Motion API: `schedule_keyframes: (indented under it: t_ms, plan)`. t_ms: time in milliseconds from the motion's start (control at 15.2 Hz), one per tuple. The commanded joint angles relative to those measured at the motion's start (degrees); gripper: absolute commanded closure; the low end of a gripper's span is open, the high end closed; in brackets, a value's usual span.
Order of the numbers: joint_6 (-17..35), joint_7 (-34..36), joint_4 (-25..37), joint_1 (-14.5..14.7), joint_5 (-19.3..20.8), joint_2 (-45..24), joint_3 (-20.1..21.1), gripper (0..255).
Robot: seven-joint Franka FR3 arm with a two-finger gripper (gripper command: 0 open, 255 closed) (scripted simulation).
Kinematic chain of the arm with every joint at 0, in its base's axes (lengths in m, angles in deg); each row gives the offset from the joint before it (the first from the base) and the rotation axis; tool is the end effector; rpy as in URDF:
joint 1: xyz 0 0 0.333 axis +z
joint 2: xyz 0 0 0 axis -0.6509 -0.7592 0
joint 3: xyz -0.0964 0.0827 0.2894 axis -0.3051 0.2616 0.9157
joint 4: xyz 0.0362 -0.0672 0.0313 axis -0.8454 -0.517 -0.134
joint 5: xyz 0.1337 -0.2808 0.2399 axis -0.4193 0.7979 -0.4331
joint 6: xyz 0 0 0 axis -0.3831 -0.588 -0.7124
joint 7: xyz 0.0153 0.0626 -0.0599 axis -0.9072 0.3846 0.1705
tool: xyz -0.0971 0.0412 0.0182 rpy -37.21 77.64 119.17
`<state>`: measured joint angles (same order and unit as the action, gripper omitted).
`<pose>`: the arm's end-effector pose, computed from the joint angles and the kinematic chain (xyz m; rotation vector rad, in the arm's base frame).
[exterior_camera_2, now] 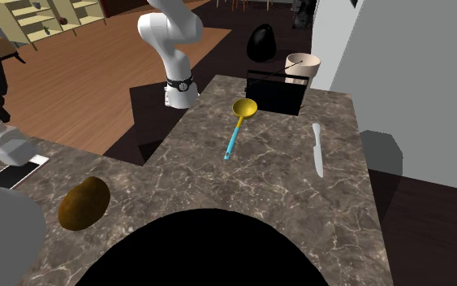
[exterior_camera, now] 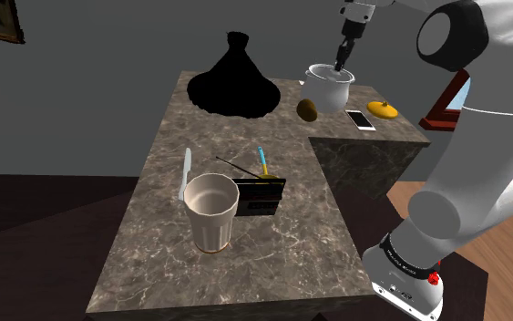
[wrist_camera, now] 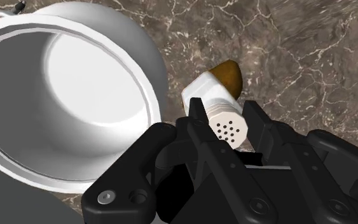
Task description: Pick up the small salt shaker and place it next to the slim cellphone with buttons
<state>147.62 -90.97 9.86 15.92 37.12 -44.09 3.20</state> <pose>0.5264 -0.4011 0.5328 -3.1042 -0.3128 -0.0019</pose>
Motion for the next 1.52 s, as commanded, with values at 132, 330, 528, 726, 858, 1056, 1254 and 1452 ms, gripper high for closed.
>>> schedule_keyframes:
  t_ms: [132,330,528,726,858,1056,1254,1452]
  plan:
    - [2.73,-0.76,-2.89,-0.2,-0.04,0.12,-0.1,255]
    - [5.09,-0.84,-5.35,-0.05,-0.05,0.22,-0.06,255]
    - [7.37,-0.94,-7.6,0.07,-0.1,0.18,-0.01,255]
    - [9.6,-1.06,-9.67,0.16,-0.19,0.0,0.05,255]
    - [11.06,-1.14,-10.95,0.2,-0.28,-0.18,0.1,255]
    - [13.2,-1.29,-12.74,0.24,-0.44,-0.55,0.17,255]
    - [15.29,-1.45,-14.38,0.26,-0.63,-1.03,0.26,255]
    - [17.34,-1.64,-15.87,0.26,-0.87,-1.62,0.36,255]
